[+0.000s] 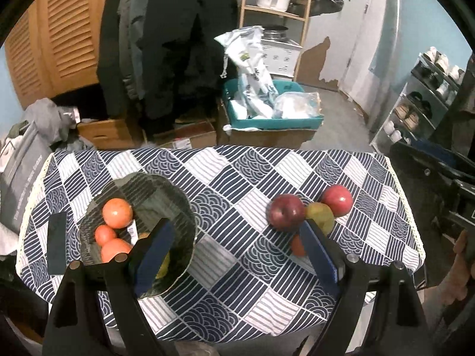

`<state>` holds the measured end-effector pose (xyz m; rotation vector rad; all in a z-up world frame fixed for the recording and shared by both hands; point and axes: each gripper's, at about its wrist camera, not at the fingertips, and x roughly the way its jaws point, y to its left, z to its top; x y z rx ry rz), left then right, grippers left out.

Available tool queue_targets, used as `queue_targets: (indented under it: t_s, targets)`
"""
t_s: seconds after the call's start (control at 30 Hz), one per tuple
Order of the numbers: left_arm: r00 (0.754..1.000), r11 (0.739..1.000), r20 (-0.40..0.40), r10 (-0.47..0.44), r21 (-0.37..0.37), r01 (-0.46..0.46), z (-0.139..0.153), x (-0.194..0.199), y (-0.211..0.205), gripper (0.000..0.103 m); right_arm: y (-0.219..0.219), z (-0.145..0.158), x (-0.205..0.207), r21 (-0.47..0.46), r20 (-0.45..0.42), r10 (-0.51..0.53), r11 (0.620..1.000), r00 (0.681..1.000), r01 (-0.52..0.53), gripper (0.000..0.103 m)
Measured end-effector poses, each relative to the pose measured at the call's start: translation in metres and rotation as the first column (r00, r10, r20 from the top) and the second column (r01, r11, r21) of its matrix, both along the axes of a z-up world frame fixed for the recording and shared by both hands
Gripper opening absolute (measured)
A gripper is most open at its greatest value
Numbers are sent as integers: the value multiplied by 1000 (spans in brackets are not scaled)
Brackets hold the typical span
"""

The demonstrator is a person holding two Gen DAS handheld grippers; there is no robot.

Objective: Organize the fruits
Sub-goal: 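Move both open tools back to the remaining fruit pile, then grasp the large red apple with the left tool while the right tool grasps a yellow pear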

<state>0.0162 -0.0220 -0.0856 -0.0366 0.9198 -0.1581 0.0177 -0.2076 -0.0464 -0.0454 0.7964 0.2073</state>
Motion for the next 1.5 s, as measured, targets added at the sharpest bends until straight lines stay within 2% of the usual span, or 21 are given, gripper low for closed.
queue_targets:
  t_s: [0.47,0.7,1.23,1.5]
  targets:
    - [997,997,16,-78,13,78,10,4,-46,90,-61,2,-19,-56,60,-115,991,992,118,84]
    - [996,996,6,-86,40,85,0,15,-60,91,-83,-16,-13,-6,-2,-145,989,989,145,85]
    - [989,984,-103,-109,129,122,-81,68,-89,91,-87,-91,19,15,-186,-168,985,968,173,85]
    - [976,982,-173,-133,111,153,-117,90,-96,91,-91,-128,36,16,-258,-194,979,947,205,85]
